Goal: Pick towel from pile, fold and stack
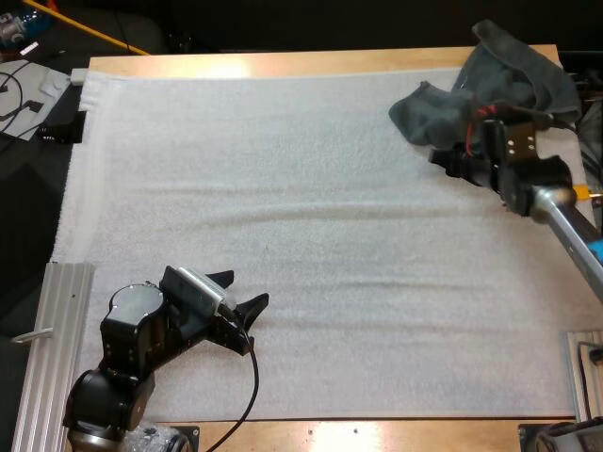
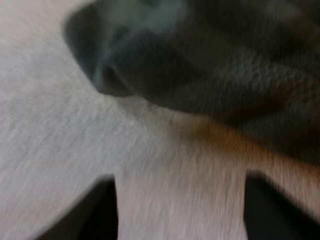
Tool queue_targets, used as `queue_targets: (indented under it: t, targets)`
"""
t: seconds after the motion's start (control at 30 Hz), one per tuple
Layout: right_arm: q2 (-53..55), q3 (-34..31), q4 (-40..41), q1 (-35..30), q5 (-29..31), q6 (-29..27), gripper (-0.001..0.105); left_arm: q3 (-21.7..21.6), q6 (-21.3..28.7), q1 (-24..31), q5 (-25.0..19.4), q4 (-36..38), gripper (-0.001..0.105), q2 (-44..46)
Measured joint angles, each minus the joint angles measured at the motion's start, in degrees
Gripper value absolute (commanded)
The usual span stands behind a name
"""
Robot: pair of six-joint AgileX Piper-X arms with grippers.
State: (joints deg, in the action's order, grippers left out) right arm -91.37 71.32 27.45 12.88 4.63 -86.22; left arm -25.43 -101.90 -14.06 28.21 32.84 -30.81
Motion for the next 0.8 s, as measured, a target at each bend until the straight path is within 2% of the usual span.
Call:
queue_targets:
  t: [0.23, 0.67, 0.73, 0.8]
  targets:
    - [-10.4, 4.4, 0.0, -0.5, 2.3, 0.1, 0.054, 0.0, -0.1, 0.0, 0.0, 0.0, 0.064, 0.0]
    - [-18.2, 7.0, -4.7, -3.7, 5.3, 1.0, 0.053, 0.0, -0.1, 0.0, 0.7, 0.0, 0.064, 0.0]
    - [-18.3, 7.0, -5.2, -3.5, 5.6, 1.0, 0.051, 0.0, -0.1, 0.0, 0.7, 0.0, 0.064, 0.0]
    - [-18.6, 7.2, -5.7, -3.6, 5.8, 1.0, 0.044, 0.0, -0.1, 0.0, 0.7, 0.0, 0.064, 0.0]
